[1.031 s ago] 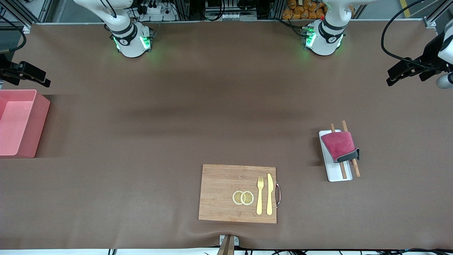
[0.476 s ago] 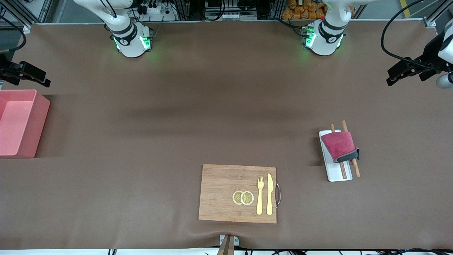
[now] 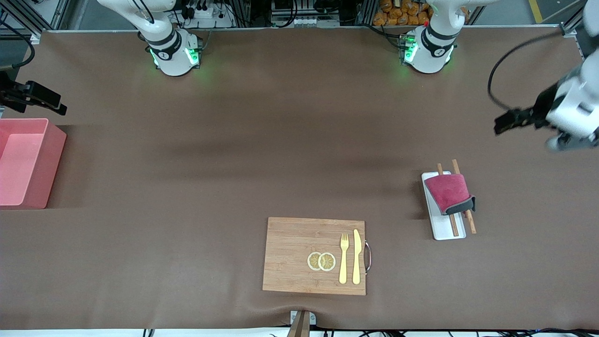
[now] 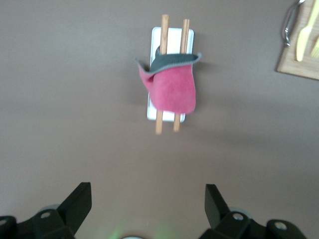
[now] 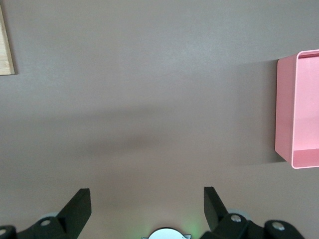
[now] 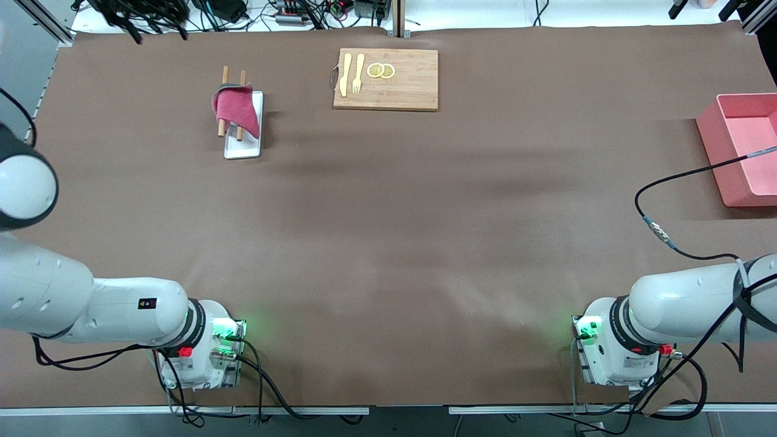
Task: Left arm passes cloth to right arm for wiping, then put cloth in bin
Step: 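Move the left gripper toward the pink cloth on the white tray, then grasp the pink cloth with the left gripper while the right gripper rises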
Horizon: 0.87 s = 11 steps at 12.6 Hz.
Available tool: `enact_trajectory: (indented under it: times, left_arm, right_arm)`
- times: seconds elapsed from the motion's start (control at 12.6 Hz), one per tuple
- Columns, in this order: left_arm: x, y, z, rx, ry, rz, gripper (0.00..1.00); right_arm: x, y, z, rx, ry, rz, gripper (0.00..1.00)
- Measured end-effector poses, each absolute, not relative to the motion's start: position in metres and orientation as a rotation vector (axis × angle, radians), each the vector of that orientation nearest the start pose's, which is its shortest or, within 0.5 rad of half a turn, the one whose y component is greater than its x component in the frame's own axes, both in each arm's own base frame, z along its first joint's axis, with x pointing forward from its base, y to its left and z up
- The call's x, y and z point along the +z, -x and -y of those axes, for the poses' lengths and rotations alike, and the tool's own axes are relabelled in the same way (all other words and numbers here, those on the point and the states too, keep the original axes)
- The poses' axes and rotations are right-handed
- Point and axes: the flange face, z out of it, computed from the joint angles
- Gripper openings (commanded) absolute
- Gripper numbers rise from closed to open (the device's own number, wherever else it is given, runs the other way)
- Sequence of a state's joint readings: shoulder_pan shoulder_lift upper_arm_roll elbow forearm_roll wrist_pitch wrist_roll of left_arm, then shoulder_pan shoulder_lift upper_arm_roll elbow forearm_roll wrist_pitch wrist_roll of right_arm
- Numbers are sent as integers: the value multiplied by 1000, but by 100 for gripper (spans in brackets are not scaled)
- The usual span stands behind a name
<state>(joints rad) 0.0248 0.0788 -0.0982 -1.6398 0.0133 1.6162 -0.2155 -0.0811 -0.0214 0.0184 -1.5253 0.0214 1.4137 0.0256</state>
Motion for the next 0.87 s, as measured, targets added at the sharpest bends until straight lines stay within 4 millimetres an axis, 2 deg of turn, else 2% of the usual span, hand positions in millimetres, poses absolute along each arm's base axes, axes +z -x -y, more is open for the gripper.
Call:
enact_trajectory:
  times: [0.16,0.24,0.4,0.63,0.79,0.87]
  left_arm:
    - [491,-594,39,174,3114,219,100]
    - [467,-601,38,184,3116,221,100]
    - [426,-614,37,199,3120,226,100]
    - [371,-633,29,185,3130,249,100]
    - [336,-642,22,187,3135,268,100]
    - [322,-645,20,194,3136,274,97]
  right_arm:
    - [642,-532,27,147,3111,-123,100]
    - [638,-534,19,159,3112,-100,100]
    - [621,-544,-12,205,3113,-10,100]
    - [586,-562,-71,267,3113,148,100]
    - [565,-570,-99,314,3110,220,100]
    - [556,-574,-108,333,3109,243,100]
